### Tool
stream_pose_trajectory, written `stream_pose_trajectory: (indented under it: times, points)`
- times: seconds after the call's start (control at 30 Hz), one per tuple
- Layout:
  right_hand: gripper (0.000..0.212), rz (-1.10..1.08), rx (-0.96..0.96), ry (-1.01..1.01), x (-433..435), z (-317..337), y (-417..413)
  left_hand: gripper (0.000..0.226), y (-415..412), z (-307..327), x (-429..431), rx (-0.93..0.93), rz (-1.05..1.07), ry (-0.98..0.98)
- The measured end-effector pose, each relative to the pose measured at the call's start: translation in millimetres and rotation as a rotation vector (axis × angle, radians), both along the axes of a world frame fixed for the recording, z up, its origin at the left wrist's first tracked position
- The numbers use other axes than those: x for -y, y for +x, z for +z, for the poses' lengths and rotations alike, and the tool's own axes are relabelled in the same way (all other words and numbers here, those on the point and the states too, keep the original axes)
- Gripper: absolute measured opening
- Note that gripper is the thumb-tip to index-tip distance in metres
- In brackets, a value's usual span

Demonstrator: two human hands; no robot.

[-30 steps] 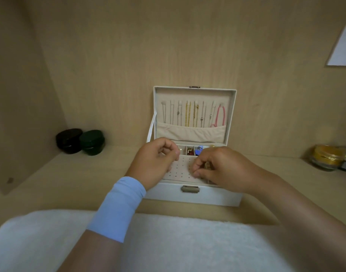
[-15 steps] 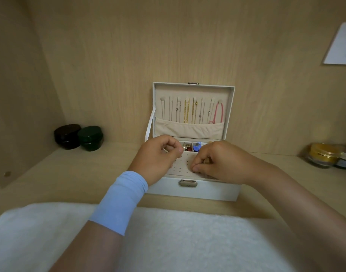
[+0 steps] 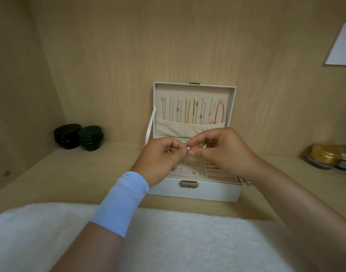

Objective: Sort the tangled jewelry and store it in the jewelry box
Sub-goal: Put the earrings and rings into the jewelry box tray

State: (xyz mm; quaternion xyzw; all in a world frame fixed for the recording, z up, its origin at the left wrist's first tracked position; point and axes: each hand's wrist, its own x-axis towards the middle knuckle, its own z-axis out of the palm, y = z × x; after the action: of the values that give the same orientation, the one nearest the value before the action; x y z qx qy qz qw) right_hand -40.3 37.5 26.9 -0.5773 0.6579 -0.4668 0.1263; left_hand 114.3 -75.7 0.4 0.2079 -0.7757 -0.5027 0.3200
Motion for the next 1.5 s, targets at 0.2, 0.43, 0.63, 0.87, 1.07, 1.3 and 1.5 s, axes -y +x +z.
stream_pose_trajectory:
  times: [0.2, 0.43, 0.63, 0.87, 1.07, 1.3, 1.5]
  points:
    - [0.015, 0.037, 0.031, -0.013, 0.1, -2.0, -0.6, 0.009, 1.7, 2.7, 0.6, -0.017, -0.010, 0.013]
    - [0.009, 0.002, 0.015, -0.002, 2.2, -3.9, -1.2, 0.010, 0.4, 0.0, 0.5, -0.002, 0.001, -0.023]
    - [0.005, -0.002, -0.196, 0.110, -0.2, -6.3, -0.6, 0.007, 11.3, 2.1, 7.2, 0.210, 0.008, -0.262]
    - [0.005, -0.024, -0.667, 0.252, -1.5, -3.8, 7.7, 0.011, 20.0, 7.1, 7.4, 0.413, -0.014, -0.449]
    - [0.007, -0.021, -0.780, 0.277, -3.0, 0.3, 11.1, 0.009, 18.3, 5.8, 7.2, 0.438, -0.027, -0.495]
    - [0.015, -0.039, -0.905, 0.318, -1.7, -1.6, 18.9, 0.009, 17.6, 4.3, 8.2, 0.441, -0.023, -0.492]
    - [0.012, -0.075, -0.772, 0.366, 0.1, 2.0, 17.8, 0.008, 16.3, 3.4, 5.9, 0.437, -0.005, -0.504]
